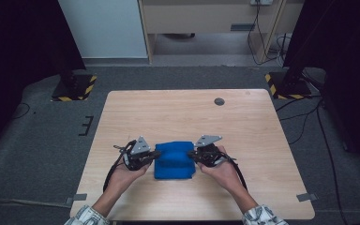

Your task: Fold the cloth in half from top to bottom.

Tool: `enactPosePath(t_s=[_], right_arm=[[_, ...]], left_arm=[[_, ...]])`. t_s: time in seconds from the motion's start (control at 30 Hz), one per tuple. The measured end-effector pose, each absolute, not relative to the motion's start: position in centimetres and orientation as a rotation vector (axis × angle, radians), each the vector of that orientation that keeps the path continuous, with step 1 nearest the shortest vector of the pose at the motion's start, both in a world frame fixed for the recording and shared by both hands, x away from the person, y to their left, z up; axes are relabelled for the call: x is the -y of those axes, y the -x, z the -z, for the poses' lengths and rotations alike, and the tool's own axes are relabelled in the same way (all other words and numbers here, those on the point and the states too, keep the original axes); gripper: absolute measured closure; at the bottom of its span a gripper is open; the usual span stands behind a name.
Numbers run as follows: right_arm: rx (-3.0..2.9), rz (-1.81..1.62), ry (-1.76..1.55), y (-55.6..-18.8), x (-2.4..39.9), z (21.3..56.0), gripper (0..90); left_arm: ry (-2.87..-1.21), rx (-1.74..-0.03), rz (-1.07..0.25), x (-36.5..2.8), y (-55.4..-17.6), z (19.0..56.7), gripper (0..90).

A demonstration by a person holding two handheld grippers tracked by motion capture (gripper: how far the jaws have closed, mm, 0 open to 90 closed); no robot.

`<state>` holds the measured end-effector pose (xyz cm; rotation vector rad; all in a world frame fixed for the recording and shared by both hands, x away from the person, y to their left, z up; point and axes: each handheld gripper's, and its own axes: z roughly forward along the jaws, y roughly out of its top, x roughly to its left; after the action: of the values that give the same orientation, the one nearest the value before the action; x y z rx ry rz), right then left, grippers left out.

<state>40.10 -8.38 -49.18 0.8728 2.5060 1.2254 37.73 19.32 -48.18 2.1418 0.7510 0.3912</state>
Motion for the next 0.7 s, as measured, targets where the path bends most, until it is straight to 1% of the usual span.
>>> enactPosePath(t_s=[0.23,0.7], right_arm=[[-2.526,-1.212,-0.881,-39.7,8.3,50.1,84.6],[-2.554,-1.190,-0.870,-38.8,8.7,50.4,82.3]], left_arm=[[-2.149,-0.748,-0.375,-19.4,-37.2,48.7,87.4],[-2.155,-0.751,-0.333,-19.6,-36.3,49.8,84.9]])
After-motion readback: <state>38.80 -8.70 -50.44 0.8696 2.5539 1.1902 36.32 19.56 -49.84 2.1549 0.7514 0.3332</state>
